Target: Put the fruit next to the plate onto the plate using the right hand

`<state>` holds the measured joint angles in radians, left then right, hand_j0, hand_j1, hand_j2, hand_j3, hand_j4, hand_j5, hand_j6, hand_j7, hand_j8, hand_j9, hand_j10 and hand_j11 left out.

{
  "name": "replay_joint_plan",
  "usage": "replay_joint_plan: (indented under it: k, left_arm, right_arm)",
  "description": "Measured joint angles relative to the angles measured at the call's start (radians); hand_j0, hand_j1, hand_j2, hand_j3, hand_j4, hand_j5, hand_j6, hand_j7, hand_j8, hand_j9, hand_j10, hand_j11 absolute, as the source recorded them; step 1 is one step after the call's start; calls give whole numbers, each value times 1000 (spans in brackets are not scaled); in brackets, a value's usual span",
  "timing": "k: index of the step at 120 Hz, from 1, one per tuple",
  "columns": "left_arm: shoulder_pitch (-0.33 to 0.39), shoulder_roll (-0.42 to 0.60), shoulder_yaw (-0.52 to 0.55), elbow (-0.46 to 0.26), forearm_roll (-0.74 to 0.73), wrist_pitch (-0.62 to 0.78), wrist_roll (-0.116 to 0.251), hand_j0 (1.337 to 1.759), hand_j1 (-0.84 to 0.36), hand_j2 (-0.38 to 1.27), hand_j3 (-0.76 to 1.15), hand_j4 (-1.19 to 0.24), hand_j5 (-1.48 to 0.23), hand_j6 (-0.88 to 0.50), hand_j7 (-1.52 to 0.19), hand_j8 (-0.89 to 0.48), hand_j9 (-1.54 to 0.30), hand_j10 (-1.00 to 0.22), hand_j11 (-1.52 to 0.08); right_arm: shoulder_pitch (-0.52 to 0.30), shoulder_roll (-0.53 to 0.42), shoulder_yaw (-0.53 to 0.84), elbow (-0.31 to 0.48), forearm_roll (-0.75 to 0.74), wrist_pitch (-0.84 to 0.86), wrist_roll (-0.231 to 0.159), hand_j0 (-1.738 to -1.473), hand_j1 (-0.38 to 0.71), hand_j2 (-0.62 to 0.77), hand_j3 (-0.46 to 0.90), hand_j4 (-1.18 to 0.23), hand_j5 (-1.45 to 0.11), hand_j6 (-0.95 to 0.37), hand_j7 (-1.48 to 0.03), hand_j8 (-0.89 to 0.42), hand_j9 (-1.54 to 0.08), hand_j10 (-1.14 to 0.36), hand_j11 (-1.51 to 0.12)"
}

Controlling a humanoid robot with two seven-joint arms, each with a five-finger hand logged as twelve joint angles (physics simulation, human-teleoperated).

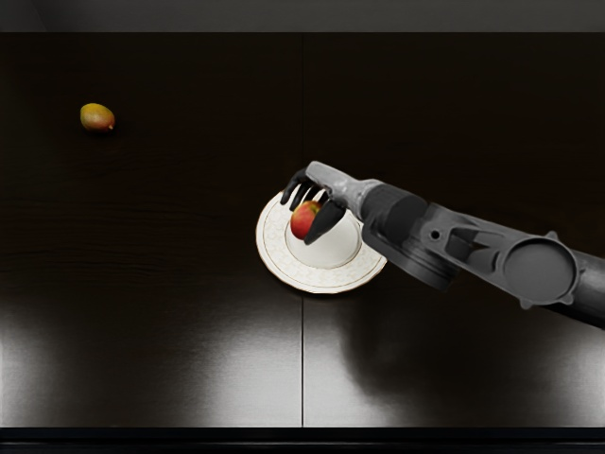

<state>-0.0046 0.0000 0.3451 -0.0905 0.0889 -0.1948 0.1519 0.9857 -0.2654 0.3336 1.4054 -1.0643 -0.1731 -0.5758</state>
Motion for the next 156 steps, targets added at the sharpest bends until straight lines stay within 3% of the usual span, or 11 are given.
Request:
replay_joint_plan:
  k: [60,84,118,139,156]
  left_arm:
    - [0,0,0,0,0,0,0,1658,69,47,0,-233,-303,-233,-303,-233,-303,-233,-303]
    - [0,0,0,0,0,0,0,1658,69,47,0,-233,-303,-233,-303,-233,-303,-233,-303]
    - [0,0,0,0,0,0,0,1658,69,47,0,-233,-303,-233,-303,-233,-303,-233,-303]
    - [0,0,0,0,0,0,0,1658,69,47,0,-233,-303,-233,-303,-233,-303,-233,-303]
    - [0,0,0,0,0,0,0,1658,69,47,0,-233,-303,-234,-303,-234,-303,-233,-303]
  right_arm:
    - [-15,14,-20,-2,-3,-3,0,-1656,200,168,0,-569,-734,-586,-736,-434,-721,-511,-719]
    - [-23,27,-22,-1,-33,-47,-1,-1657,53,34,0,-378,-490,-385,-490,-328,-485,-356,-484]
    - [-18,17,-11,9,-37,-56,-2,-1658,-142,-8,0,-185,-238,-187,-238,-172,-237,-179,-237]
    - [0,-54,32,42,-17,-46,-2,-1658,-232,-8,0,-104,-134,-105,-133,-99,-133,-101,-133]
    - [5,-150,84,78,82,-10,2,-1658,-267,-7,0,-72,-93,-74,-93,-70,-92,-71,-92]
